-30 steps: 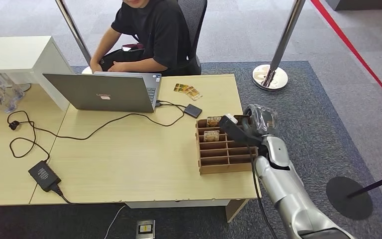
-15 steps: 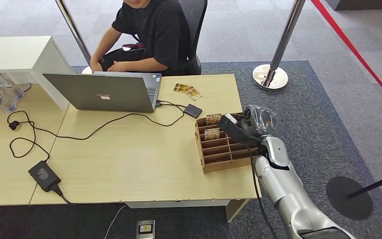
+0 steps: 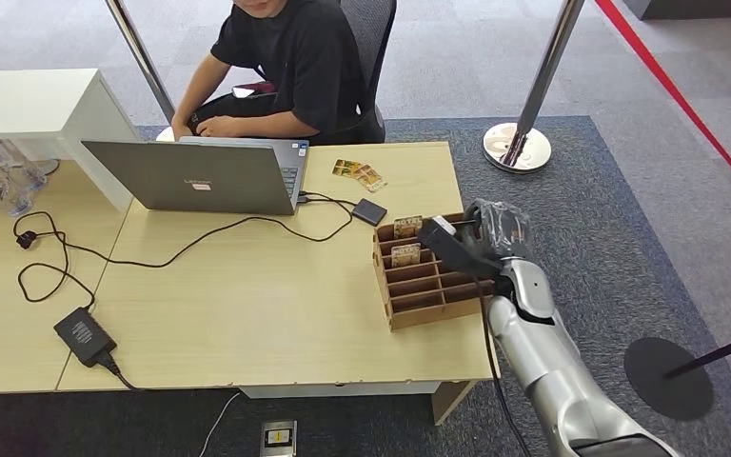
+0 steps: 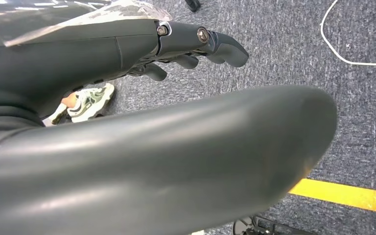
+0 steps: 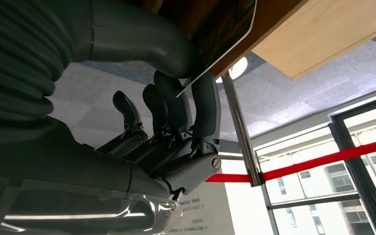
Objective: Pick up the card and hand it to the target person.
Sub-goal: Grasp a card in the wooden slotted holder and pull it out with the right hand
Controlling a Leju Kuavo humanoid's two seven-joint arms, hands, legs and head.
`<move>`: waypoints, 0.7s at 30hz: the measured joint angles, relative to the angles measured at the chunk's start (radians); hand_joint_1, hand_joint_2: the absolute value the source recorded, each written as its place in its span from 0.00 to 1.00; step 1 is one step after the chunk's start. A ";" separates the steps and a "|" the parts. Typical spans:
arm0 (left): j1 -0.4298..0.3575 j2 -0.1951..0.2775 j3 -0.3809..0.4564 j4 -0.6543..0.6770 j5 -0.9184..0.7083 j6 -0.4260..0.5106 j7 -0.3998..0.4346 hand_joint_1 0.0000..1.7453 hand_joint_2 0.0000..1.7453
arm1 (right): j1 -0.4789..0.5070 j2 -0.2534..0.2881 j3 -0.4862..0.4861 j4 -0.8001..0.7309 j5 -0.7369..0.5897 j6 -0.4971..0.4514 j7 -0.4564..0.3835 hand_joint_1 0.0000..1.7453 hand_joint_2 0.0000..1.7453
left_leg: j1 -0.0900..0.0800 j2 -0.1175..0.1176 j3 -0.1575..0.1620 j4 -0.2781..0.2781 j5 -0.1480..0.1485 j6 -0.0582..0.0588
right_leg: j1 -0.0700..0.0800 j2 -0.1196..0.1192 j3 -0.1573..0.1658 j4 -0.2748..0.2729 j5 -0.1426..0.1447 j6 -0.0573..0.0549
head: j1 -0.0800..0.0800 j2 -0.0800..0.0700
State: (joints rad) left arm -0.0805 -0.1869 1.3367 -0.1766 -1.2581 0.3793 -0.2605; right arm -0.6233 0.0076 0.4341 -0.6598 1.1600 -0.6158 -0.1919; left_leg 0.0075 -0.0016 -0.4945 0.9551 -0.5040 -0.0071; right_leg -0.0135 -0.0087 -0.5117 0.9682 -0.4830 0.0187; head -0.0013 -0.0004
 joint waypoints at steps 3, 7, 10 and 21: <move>0.000 0.000 0.000 0.000 0.000 0.001 0.000 0.00 0.00 | 0.000 -0.004 0.000 -0.014 -0.002 0.004 -0.001 0.79 1.00 | 0.000 0.000 0.000 0.000 0.000 0.000 | 0.000 0.000 0.000 0.000 0.000 0.000 | 0.000 0.000; 0.000 0.000 0.000 0.000 -0.002 0.001 0.001 0.00 0.00 | 0.000 -0.013 0.000 -0.045 -0.011 0.012 -0.006 0.79 1.00 | 0.000 0.000 0.000 0.000 0.000 0.000 | 0.000 0.000 0.000 0.000 0.000 0.000 | 0.000 0.000; 0.000 0.000 0.000 0.000 -0.002 0.001 0.001 0.00 0.00 | 0.000 -0.021 0.000 -0.070 -0.019 0.023 -0.010 0.79 1.00 | 0.000 0.000 0.000 0.000 0.000 0.000 | 0.000 0.000 0.000 0.000 0.000 0.000 | 0.000 0.000; 0.000 0.000 0.000 0.000 -0.001 0.001 -0.001 0.00 0.00 | 0.004 -0.044 0.000 -0.134 -0.049 0.041 -0.020 0.80 1.00 | 0.000 0.000 0.000 0.000 0.000 0.000 | 0.000 0.000 -0.001 0.000 0.000 0.000 | 0.000 0.000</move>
State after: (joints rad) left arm -0.0805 -0.1869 1.3367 -0.1766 -1.2592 0.3806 -0.2616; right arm -0.6191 -0.0366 0.4336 -0.7936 1.1113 -0.5750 -0.2119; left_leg 0.0074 -0.0016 -0.4949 0.9551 -0.5040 -0.0071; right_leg -0.0135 -0.0087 -0.5122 0.9681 -0.4830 0.0187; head -0.0014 -0.0003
